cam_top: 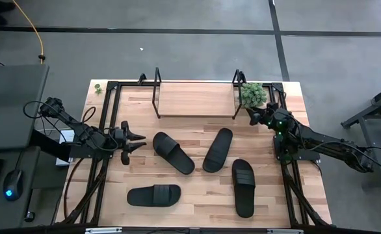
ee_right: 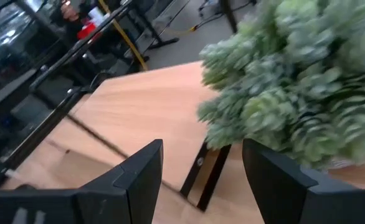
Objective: Pick and place slides into the shelf
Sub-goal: Put the black slipper on the shelf
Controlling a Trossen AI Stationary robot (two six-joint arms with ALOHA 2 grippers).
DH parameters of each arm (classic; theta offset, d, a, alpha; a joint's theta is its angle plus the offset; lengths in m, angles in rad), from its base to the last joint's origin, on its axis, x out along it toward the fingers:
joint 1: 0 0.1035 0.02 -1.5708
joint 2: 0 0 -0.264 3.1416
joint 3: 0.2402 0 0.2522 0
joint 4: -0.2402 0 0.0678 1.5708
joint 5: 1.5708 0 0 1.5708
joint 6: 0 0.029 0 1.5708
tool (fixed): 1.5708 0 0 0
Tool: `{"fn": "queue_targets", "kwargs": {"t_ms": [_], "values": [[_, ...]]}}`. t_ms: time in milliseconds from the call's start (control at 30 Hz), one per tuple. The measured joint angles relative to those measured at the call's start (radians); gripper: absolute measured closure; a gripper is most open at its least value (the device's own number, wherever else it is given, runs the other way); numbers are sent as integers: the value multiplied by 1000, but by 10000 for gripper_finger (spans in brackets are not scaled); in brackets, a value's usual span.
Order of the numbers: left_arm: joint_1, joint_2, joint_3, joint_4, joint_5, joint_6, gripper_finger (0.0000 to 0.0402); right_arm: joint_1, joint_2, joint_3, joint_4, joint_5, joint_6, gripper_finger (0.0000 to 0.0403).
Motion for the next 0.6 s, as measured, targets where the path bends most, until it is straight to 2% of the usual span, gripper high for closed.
{"fn": "queue_targets", "kwargs": {"t_ms": [100,333,467,600], "values": [[0,0,0,-5,-20,0,295,0,0,0,-1,11,-6,191],[0,0,0,10,-13,-23,295,1,0,0,-7,-36,43,191],[0,0,5,98,-54,-26,295,2,0,0,-15,-115,40,191],[0,0,65,126,-91,-2,295,2,0,0,-17,-196,45,191]]}}
